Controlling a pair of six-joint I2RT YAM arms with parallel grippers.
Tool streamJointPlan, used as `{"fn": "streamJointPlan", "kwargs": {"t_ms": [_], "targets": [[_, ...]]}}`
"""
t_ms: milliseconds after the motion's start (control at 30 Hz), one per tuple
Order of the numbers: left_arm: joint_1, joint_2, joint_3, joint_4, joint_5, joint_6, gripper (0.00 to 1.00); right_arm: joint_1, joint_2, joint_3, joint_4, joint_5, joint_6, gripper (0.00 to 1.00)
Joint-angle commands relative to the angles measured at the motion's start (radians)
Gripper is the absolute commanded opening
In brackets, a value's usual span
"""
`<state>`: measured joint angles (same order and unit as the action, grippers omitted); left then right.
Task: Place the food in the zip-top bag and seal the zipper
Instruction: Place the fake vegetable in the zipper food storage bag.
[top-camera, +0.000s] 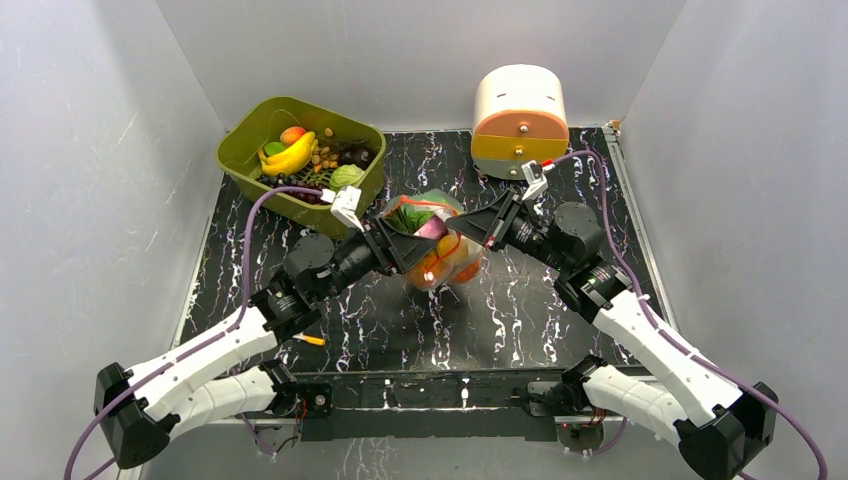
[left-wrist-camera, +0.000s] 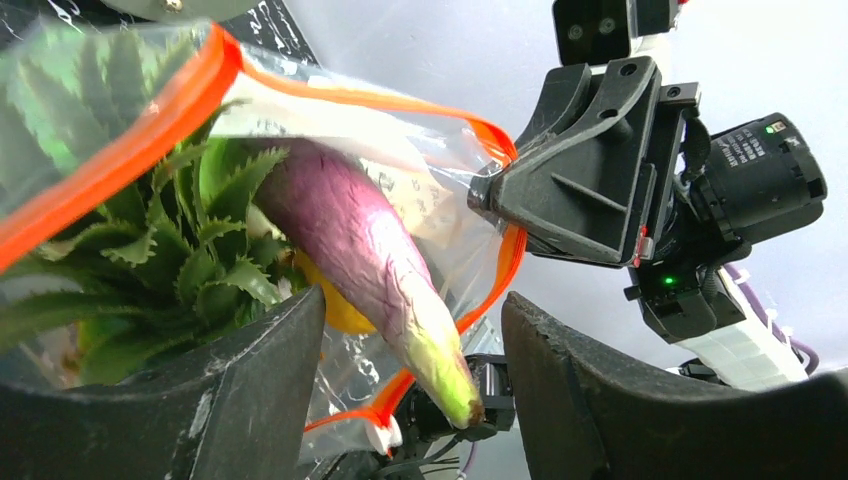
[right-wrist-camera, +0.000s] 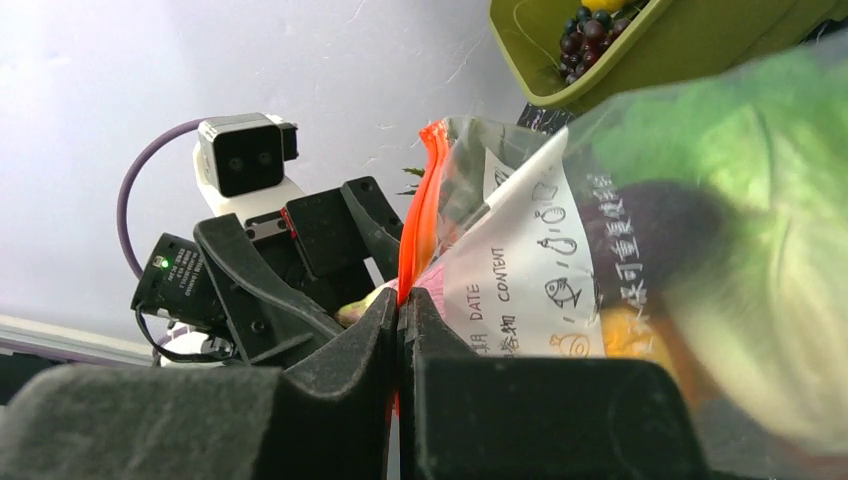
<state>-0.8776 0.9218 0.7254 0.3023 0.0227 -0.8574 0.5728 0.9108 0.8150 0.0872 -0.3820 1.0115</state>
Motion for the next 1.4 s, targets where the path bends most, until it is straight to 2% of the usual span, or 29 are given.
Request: {"fn": "streamJointPlan", "kwargs": {"t_ms": [0,300,633,767,900,1033,1133,1233,1367], "targets": [[-0.006,-0.038,0.053,-0.098,-0.042,0.027,0.64,-0.001,-0.040,0.066,0.081,-0.032,-0.025,0.00],[-0.005,-0.112,0.077,-0.199,-0.120,0.035,0.64,-0.001,-0.055,0.079,0.034,-0.021,-0.049,0.00],[-0.005,-0.108,0.144,-0.254,-0.210,0.154,0.62,-0.001,-0.069,0.053,0.048,-0.030,-0.037,0.00],[-0.005,-0.083,0.180,-0.274,-0.214,0.187,0.57,-0.001,-0.076,0.058,0.021,-0.027,-0.044,0.00],[-0.005,-0.075,0.182,-0.256,-0.190,0.187,0.48,-0.002,-0.074,0.073,-0.009,-0.028,-0.058,0.00],[-0.005,-0.065,0.194,-0.297,-0.160,0.163,0.54,-0.001,-0.075,0.059,0.005,-0.022,-0.046,0.00],[-0.006,-0.072,0.181,-0.298,-0.138,0.143,0.54,-0.001,-0.073,0.046,0.010,-0.015,-0.042,0.00],[-0.006,-0.075,0.166,-0.297,-0.123,0.141,0.49,-0.001,-0.075,0.027,0.029,-0.009,-0.032,0.00],[-0.006,-0.070,0.160,-0.297,-0.127,0.163,0.36,-0.002,-0.067,0.017,0.046,-0.019,-0.027,0.00]]}}
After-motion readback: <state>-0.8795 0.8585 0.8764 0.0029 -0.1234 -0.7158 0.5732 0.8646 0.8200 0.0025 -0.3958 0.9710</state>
